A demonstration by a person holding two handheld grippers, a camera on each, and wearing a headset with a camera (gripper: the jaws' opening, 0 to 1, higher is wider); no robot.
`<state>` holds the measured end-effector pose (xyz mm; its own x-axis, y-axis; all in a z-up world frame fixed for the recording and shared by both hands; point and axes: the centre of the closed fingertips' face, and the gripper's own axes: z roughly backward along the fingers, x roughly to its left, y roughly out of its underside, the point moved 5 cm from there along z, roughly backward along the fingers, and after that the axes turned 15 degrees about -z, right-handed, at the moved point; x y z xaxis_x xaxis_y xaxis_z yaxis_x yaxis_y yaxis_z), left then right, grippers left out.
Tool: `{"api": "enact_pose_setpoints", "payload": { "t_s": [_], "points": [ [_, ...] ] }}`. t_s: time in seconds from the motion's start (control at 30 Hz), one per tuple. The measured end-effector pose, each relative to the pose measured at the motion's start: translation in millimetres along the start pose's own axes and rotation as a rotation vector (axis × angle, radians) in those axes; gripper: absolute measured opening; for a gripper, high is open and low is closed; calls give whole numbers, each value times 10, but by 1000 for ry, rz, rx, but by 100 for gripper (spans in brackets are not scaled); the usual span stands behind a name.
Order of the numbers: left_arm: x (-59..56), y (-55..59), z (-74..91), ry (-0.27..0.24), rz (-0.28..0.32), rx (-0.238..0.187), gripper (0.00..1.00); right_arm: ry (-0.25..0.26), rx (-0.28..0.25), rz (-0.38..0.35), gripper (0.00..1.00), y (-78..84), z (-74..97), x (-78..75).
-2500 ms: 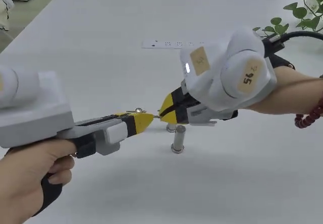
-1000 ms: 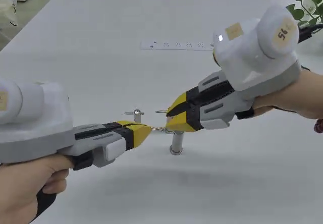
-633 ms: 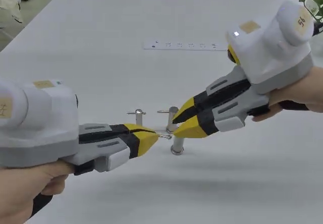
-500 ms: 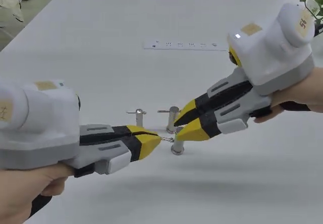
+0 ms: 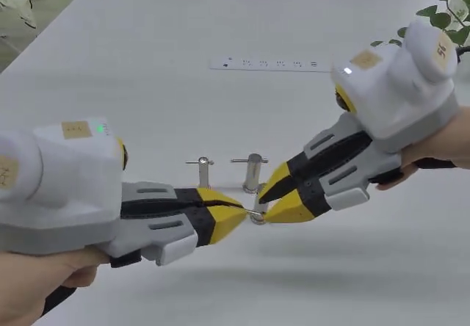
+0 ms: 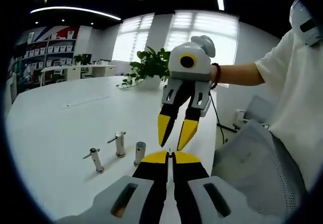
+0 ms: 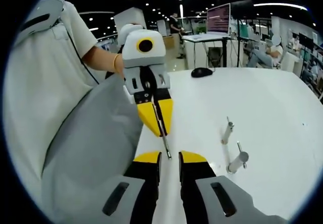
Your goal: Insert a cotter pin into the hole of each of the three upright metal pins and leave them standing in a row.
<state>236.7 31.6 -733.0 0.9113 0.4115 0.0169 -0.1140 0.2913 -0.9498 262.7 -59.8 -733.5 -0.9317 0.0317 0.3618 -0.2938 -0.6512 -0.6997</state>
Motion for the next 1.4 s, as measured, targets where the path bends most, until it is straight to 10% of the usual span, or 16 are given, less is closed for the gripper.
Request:
{"api": "enact_pose_setpoints", "payload": {
  "t_s": [0.93,1.4],
  "points": [
    [-40,-67,-5,26,-31,-49,1,-28,25,46,4,5,-17,97],
    [71,-35,-53,-90,-66,-28,16,73,116,86,3,68,100,-32]
  ]
}}
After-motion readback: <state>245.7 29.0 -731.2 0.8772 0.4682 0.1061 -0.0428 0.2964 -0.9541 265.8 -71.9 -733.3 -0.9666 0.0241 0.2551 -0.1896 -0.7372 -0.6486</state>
